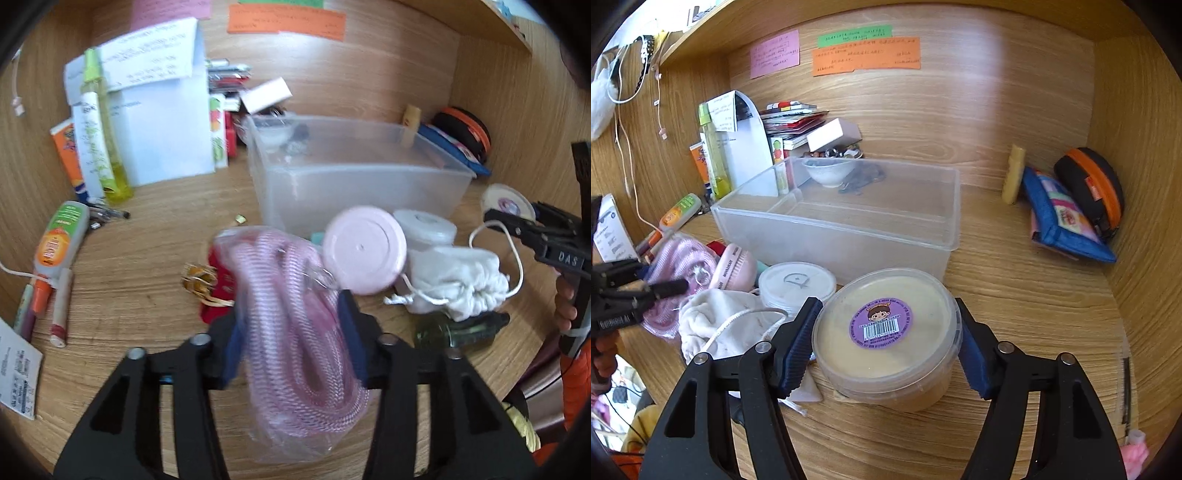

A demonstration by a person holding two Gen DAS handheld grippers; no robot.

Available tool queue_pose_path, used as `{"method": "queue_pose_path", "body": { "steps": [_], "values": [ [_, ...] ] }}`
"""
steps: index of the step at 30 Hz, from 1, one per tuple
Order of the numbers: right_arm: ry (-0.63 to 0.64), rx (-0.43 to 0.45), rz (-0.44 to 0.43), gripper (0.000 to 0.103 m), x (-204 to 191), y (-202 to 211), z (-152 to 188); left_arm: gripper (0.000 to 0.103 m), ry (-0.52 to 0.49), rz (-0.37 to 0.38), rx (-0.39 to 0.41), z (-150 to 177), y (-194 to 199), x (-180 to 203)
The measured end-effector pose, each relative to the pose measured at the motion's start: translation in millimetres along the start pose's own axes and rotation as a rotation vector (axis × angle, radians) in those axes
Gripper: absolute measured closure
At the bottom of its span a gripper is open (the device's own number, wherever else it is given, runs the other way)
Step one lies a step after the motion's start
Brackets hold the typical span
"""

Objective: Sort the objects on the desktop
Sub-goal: 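Grasp the bagged pink rope with the left tool while the right tool grasps the cream tub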

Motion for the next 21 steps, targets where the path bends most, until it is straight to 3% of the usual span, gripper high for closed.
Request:
{"method": "queue_pose_path", "body": {
  "steps": [3,10,13,15,19,21],
  "values": [
    [0.015,0.003,0.010,0.038,-4,0,1,0.040,-0.025,0.001,-0.033,1,-9,7],
    [0.007,0.000,-0.003,0.038,-1,1,3,0.038,-0.137,-0.103,-0.044,4,-24,17],
    [0.001,0.001,-0.005,0.038,0,1,3,0.049,-0.205,-0.131,-0.027,8,-25,27],
    [-0.004,-0.001,-0.008,0.038,1,1,2,0.063,-0.224,-0.108,-0.033,9,-25,31],
    [-0.031,0.006,-0.030,0.038,5,4,-2,0.069,-0.195,-0.094,-0.021,7,-20,24],
    [-0.036,0.015,-0.035,0.038,6,8,-4,0.077,-0.155,-0.078,-0.010,3,-14,17]
  ]
}}
Point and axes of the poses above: each gripper's, at about its wrist camera, not at the fingertips, and y roughly against the way its jaws point, x to its right, z to its underside, the point moved 3 cm from there along -y, roughly the way its jaws point, and after that the axes turned 3 degrees about -x, right-handed, at the moved point
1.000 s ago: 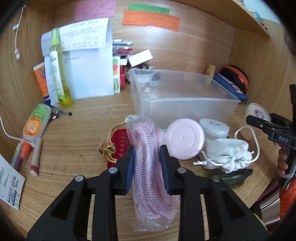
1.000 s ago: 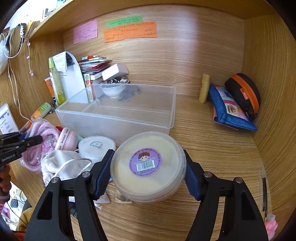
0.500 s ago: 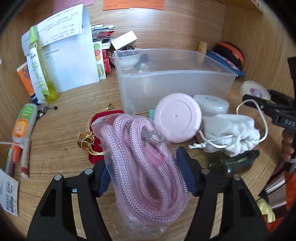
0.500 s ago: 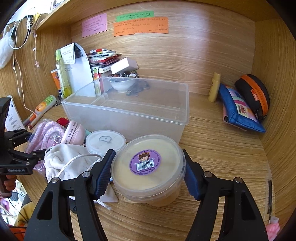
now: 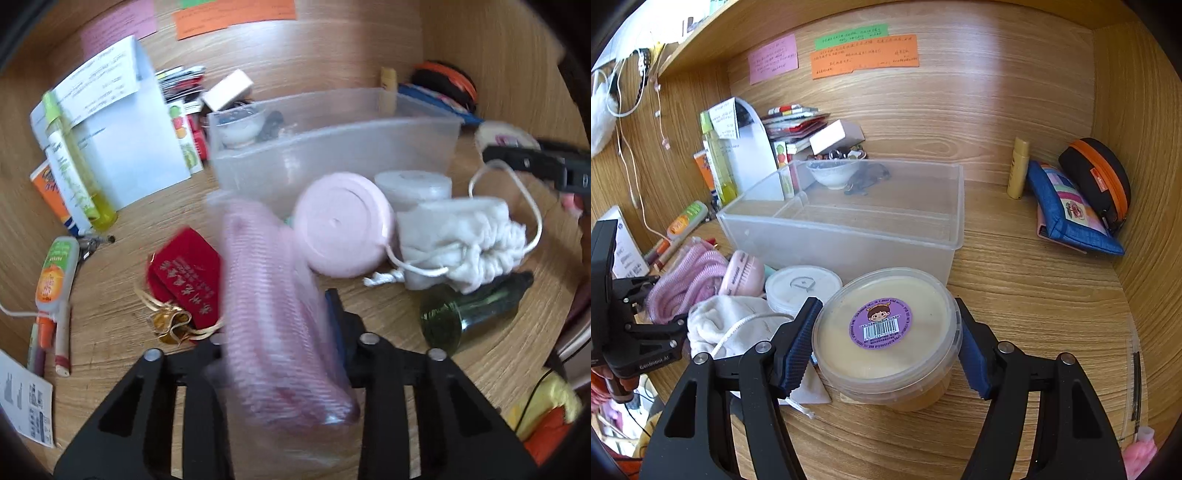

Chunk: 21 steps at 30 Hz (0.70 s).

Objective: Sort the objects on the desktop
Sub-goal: 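Lift the pink rope bag and cream tub toward the clear plastic box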

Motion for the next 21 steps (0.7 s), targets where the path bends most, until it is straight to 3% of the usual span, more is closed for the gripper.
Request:
{"method": "queue_pose_path", "body": {
  "steps": [5,14,21],
  "values": [
    [-0.010,0.022,-0.008,0.038,1,7,-9,0.082,0.079,0.053,0.023,-3,15,-17],
    [-0.005,0.052,-0.029,0.038,-7,15,-21,0.082,0.043,0.060,0.137,-22,55,-12],
    [-0.011,0.090,-0.061,0.038,-7,27,-36,0.082,0.057,0.050,0.195,-47,64,-17]
  ]
}}
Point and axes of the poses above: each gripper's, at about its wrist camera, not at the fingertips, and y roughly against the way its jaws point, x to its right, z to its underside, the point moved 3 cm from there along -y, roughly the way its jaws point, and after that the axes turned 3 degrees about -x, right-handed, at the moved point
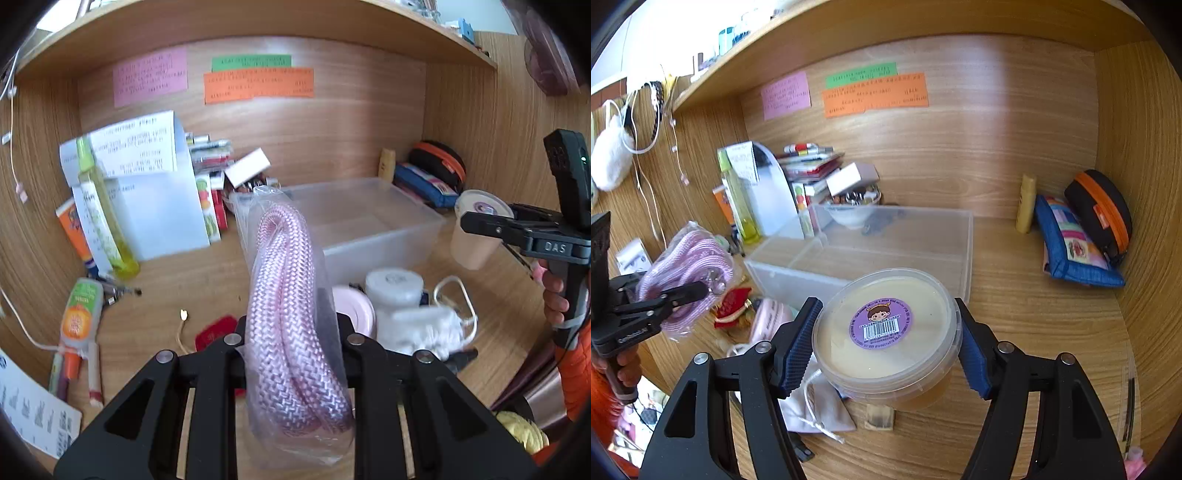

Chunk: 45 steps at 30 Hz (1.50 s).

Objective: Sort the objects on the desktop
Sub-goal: 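Lift the pink rope bag and cream tub toward the clear plastic box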

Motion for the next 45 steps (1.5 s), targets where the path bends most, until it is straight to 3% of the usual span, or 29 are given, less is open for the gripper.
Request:
{"method": "queue_pose_path", "body": {
  "steps": [9,22,30,39,45],
  "values": [
    [0.018,0.041,0.005,0.038,2,-3,-32,0.082,0.034,0.013,0.037,-38,-21,-3],
    [0.005,0.029,-0.044,0.038,2,-39,-66,0.082,0.076,0.007,0.074,-94,-56,-5],
    [0.004,-0.001,-0.042,0.038,0,-65,-81,0.082,0.075,-0.045,0.070,-110,-82,-11],
    [-0.018,-0.035,-0.029,0.038,5,-98,-84,0.082,0.071,0.022,0.047,-117,-109,-11],
    [0.006,-0.093,0.022,0.038,14,-121,-71,0.082,0.057,0.009,-0.013,-101,-133,-10]
  ]
}}
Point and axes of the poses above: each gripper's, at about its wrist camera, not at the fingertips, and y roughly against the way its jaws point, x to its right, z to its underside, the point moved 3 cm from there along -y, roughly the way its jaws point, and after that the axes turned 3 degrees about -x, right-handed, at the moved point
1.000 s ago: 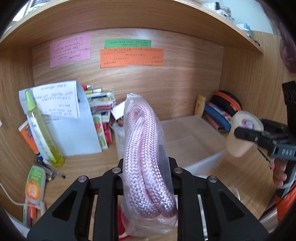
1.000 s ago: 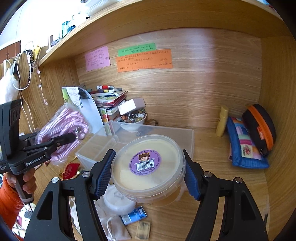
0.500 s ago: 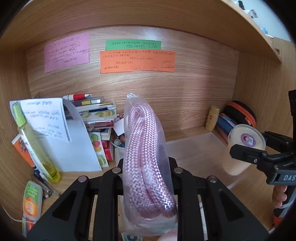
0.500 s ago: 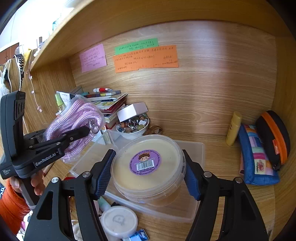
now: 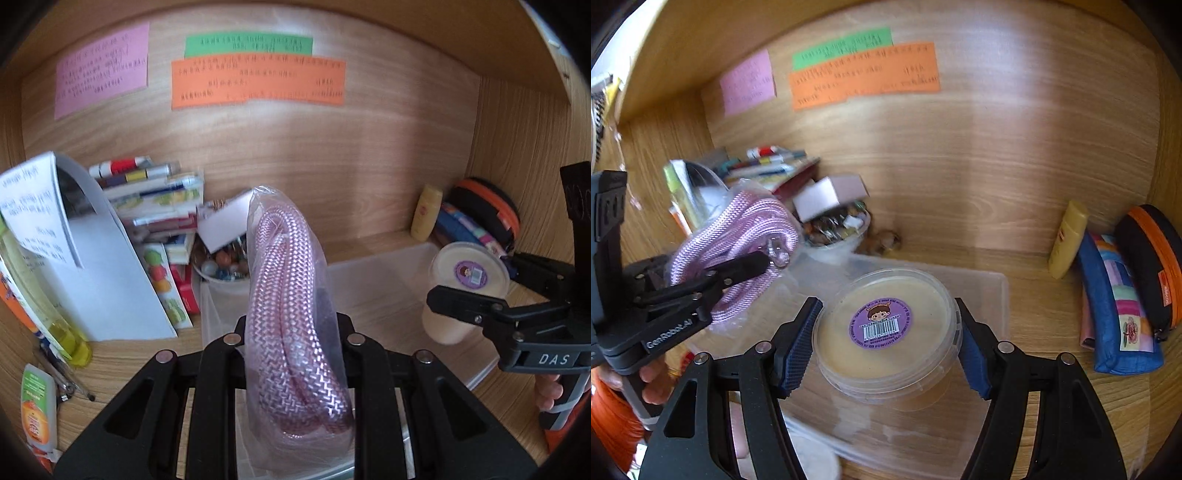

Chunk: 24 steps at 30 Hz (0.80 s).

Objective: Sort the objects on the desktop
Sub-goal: 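Lift the pink rope bag and cream tub toward the clear plastic box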

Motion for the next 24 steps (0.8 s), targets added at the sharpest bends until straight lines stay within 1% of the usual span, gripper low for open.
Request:
{"method": "queue_pose_path", "body": {
  "steps": [3,5,7,12,17,20,23,24],
  "values": [
    [0.003,-0.022,0.020,0.038,2,-8,4,0.082,0.002,0.007,-0.025,8,-10,1],
    [0.007,-0.031,0.032,0.038,3,-11,6,0.082,-0.010,-0.009,-0.039,12,-14,3],
    [0.012,-0.038,0.041,0.038,2,-13,7,0.082,-0.017,-0.008,-0.058,16,-20,5],
    [0.043,-0.058,0.064,0.038,-4,-19,12,0.082,-0.035,-0.026,-0.076,21,-26,9],
    [0.056,-0.065,0.074,0.038,-5,-21,14,0.082,-0.033,-0.008,-0.104,25,-29,8],
    [0.062,-0.068,0.080,0.038,-7,-22,15,0.080,-0.047,-0.022,-0.102,26,-29,9],
    [0.077,-0.076,0.078,0.038,-12,-24,17,0.076,-0.048,-0.022,-0.095,25,-27,9],
    [0.082,-0.081,0.079,0.038,-13,-25,17,0.072,-0.050,-0.028,-0.092,24,-27,10]
  ]
}}
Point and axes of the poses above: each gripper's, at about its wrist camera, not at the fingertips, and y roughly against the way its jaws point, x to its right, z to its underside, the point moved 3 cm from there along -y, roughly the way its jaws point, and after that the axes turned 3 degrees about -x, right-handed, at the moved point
